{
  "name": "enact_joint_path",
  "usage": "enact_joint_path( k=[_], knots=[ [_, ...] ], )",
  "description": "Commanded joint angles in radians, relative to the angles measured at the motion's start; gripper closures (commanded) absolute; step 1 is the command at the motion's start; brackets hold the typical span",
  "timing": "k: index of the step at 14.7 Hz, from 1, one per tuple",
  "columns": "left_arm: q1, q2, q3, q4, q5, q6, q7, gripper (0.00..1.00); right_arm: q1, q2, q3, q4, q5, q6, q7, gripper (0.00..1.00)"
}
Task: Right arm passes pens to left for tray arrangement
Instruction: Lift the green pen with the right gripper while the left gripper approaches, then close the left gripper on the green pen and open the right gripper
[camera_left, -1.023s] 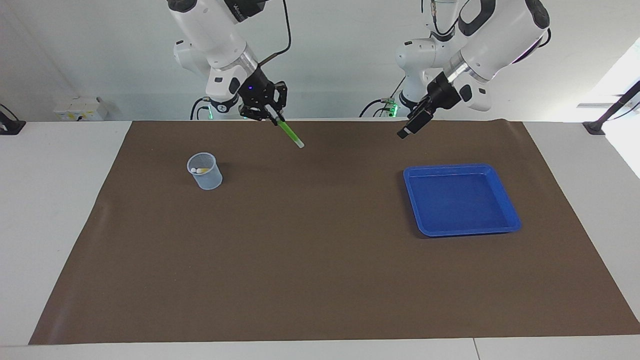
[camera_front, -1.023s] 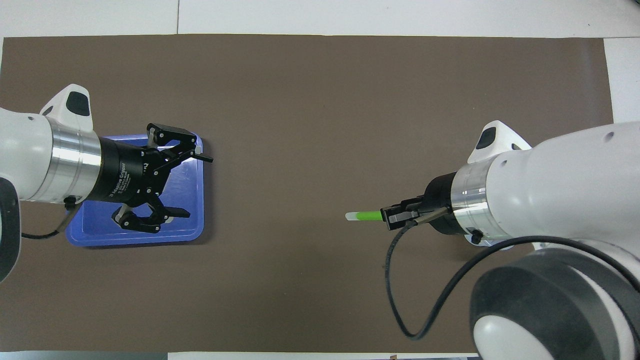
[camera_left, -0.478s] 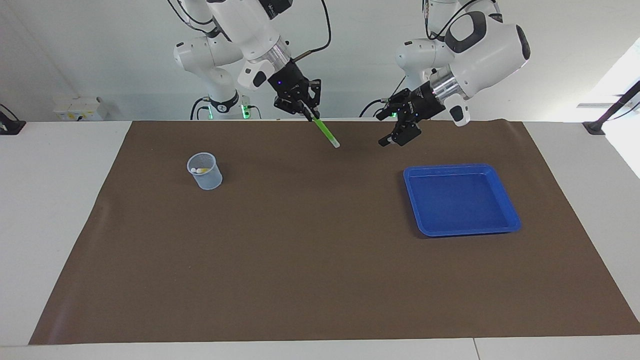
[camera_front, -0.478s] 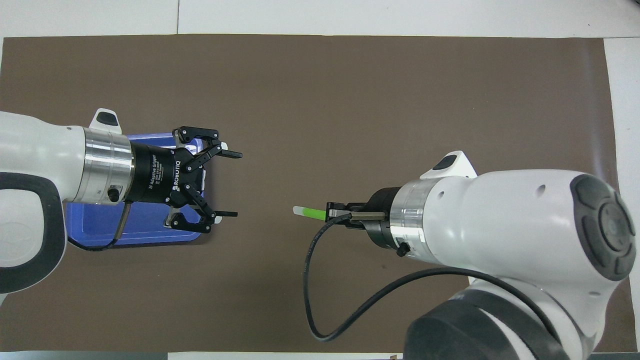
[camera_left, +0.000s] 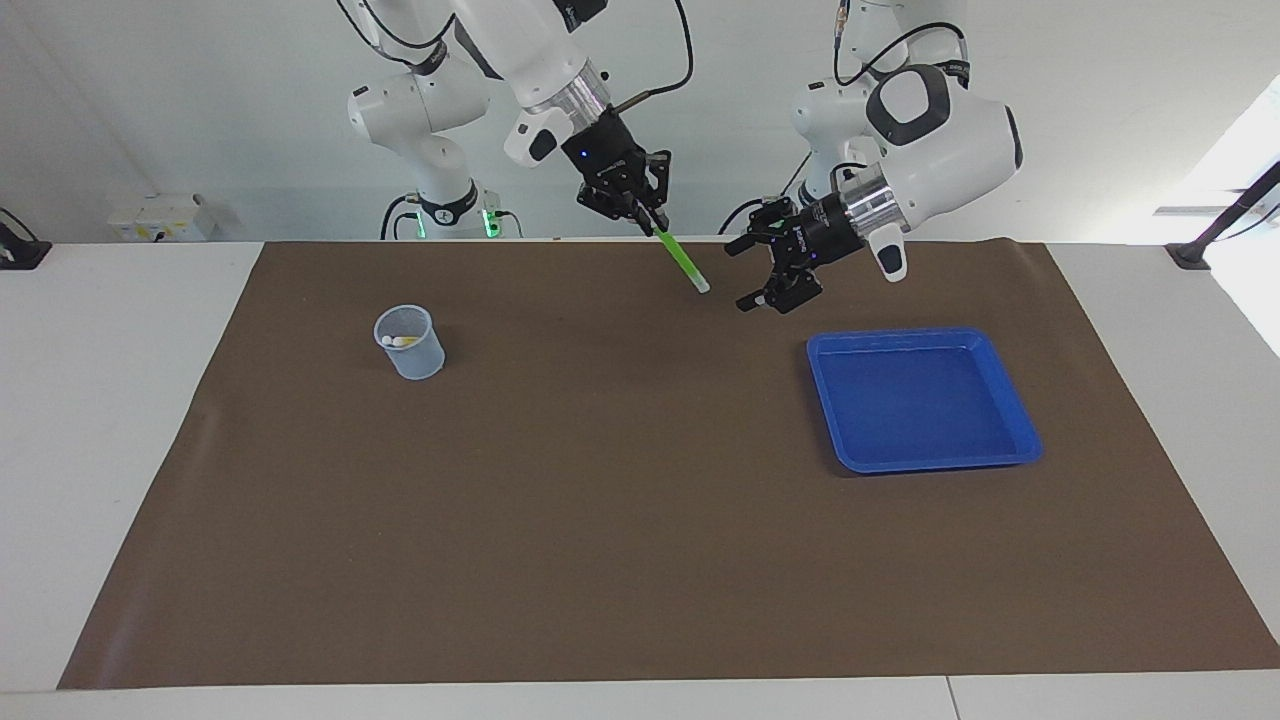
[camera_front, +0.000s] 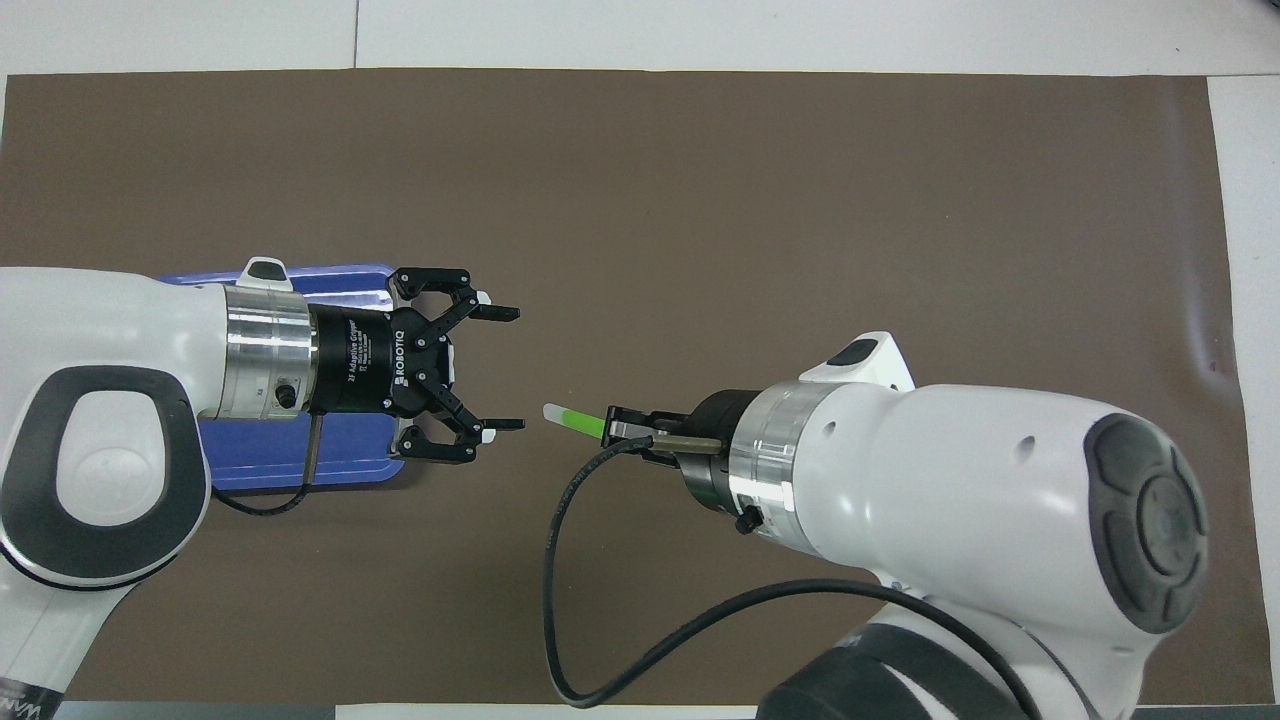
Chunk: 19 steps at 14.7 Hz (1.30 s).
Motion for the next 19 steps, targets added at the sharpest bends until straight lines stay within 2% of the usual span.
enact_joint_path(
  k=[1, 7, 15, 19],
  knots=[
    [-0.054, -0.003, 0.007, -0.017, -0.034, 0.032, 0.068, 0.00, 0.012, -0.011, 0.003, -0.041, 0.025, 0.067, 0.015, 1.00],
    [-0.089, -0.014, 0.009, -0.032, -0.034, -0.002, 0.084, 0.00, 0.019, -0.012, 0.006, -0.058, 0.025, 0.078, 0.008, 1.00],
    [-0.114, -0.023, 0.009, -0.044, -0.031, -0.020, 0.082, 0.27, 0.018, -0.012, 0.005, -0.061, 0.025, 0.077, 0.006, 1.00],
    [-0.108, -0.030, 0.009, -0.052, -0.027, -0.046, 0.091, 0.34, 0.018, -0.012, 0.005, -0.060, 0.025, 0.077, 0.003, 1.00]
  ],
)
